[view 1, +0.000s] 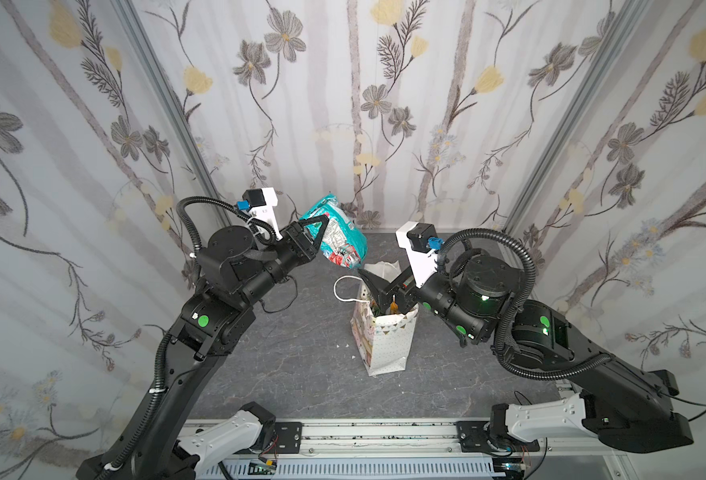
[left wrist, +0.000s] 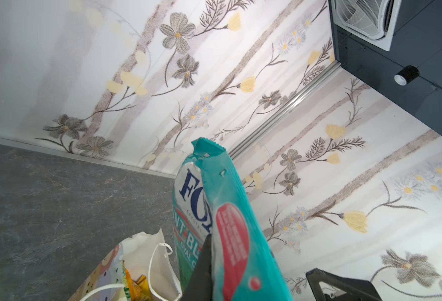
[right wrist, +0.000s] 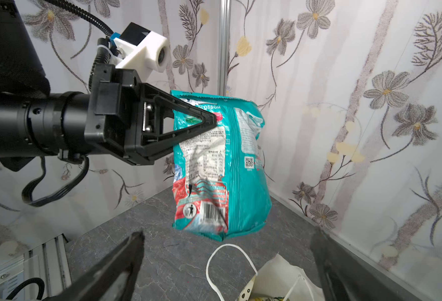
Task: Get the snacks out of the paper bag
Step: 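Carry the pack away with the left gripper while the right returns above the bag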
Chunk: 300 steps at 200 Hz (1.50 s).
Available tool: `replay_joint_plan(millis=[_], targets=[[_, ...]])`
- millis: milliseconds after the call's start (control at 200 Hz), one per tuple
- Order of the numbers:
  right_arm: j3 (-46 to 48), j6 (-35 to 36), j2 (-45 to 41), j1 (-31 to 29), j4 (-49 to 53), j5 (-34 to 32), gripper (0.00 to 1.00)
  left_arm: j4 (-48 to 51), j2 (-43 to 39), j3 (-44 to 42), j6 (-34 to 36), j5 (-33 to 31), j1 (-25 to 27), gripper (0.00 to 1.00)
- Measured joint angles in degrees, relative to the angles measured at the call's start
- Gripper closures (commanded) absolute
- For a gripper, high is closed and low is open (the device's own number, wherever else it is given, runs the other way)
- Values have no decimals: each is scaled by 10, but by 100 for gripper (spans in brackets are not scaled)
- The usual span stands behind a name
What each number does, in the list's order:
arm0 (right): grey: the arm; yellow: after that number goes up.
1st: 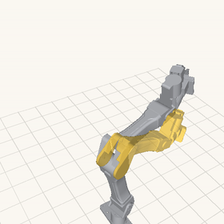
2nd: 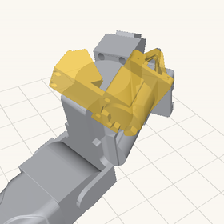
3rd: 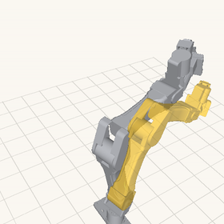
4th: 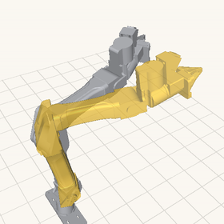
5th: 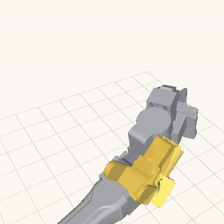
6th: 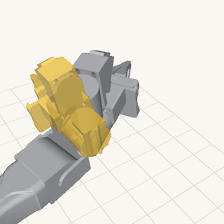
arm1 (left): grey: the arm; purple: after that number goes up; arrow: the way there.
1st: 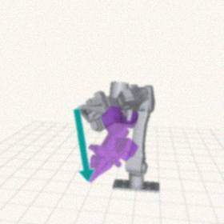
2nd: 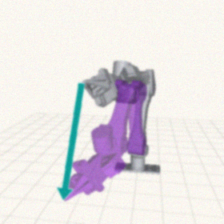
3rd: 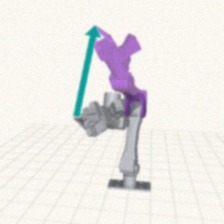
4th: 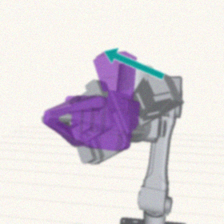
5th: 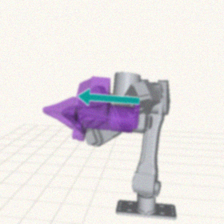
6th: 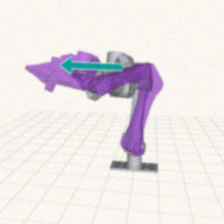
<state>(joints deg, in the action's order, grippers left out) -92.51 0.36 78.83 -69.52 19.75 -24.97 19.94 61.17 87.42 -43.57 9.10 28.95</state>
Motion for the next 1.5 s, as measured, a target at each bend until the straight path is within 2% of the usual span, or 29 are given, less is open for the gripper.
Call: replay_joint_plan(millis=[135,345,500,744,914,1499], targets=[[50,-48,-36,45,-24,9,0,-6,36,3,-19,42,-59,100],[121,-165,-73,136,-27,70,0,-37,100,-4,-65,103,-138,100],[141,-226,-76,170,-14,115,0,-67,150,-21,-88,130,-183,100],[141,-264,-60,178,-1,158,0,-151,259,-37,-103,156,-260,100],[141,-277,-50,179,10,171,0,-222,355,-30,-114,169,-295,100],[143,-314,-64,179,36,186,0,-394,641,75,-173,163,-348,100]])
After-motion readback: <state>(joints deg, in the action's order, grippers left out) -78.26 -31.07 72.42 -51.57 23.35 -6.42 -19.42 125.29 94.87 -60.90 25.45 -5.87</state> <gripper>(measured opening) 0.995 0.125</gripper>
